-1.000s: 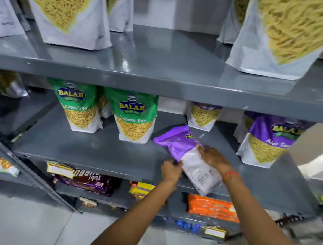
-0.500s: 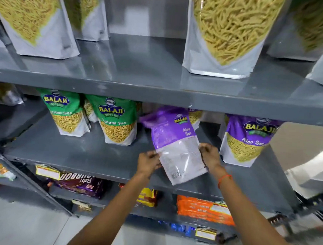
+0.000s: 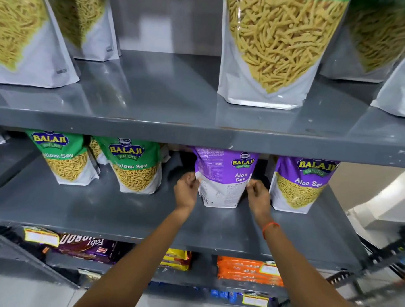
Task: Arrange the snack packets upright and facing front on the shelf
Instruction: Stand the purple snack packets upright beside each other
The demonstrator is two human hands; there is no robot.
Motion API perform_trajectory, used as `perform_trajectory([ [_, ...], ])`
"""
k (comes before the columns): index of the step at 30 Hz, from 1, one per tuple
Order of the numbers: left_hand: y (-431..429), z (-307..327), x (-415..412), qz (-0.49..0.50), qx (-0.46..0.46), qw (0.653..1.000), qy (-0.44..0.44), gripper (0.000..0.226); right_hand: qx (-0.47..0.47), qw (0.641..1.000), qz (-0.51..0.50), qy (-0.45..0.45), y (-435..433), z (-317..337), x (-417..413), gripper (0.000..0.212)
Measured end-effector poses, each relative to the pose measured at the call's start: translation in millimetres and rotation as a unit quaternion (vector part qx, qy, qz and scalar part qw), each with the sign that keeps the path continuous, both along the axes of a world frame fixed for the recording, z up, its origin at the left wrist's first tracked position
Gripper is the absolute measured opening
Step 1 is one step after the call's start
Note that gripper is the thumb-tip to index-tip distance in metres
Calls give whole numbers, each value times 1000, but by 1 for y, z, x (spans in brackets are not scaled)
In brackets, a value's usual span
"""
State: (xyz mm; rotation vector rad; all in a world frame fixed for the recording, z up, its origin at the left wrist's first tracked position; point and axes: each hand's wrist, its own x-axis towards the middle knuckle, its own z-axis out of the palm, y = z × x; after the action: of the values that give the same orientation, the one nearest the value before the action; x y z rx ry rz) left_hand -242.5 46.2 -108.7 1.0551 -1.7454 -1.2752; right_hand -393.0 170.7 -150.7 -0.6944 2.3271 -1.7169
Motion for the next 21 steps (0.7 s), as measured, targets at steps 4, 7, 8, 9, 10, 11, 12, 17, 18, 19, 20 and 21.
perform_trajectory([
  [4,36,-29,5,-22,10,1000,-8,28,-8,1000,-10,-4,1,-6,5,42],
  [7,59,-36,5,-108,-9,994,-27,41,-18,999,21,18,5,-8,16,50],
  [8,61,-35,5,-115,-7,993,-25,49,-22,999,35,9,7,-10,20,50],
  [9,62,-33,4,-119,-1,993,-22,58,-25,999,41,-3,9,-15,24,50],
  [10,60,-33,4,-122,7,992,-17,69,-32,999,40,-14,10,-19,28,49],
  [11,58,-32,5,-129,16,991,-12,80,-39,998,34,-22,11,-21,33,48],
  [12,56,-30,6,-136,27,990,-3,87,-50,998,22,-32,10,-23,39,47],
  [17,44,-25,2,-123,68,990,11,90,-79,996,-31,-19,7,-31,61,53],
  [18,40,-24,0,-113,65,991,5,88,-79,996,-35,-13,7,-32,64,53],
  [19,35,-23,-3,-106,57,993,0,85,-77,996,-37,-7,7,-31,65,53],
  [20,30,-25,-6,-99,44,994,-9,82,-72,997,-37,-3,7,-29,65,53],
  [21,25,-27,-8,-92,33,995,-21,79,-68,997,-36,0,7,-28,65,50],
])
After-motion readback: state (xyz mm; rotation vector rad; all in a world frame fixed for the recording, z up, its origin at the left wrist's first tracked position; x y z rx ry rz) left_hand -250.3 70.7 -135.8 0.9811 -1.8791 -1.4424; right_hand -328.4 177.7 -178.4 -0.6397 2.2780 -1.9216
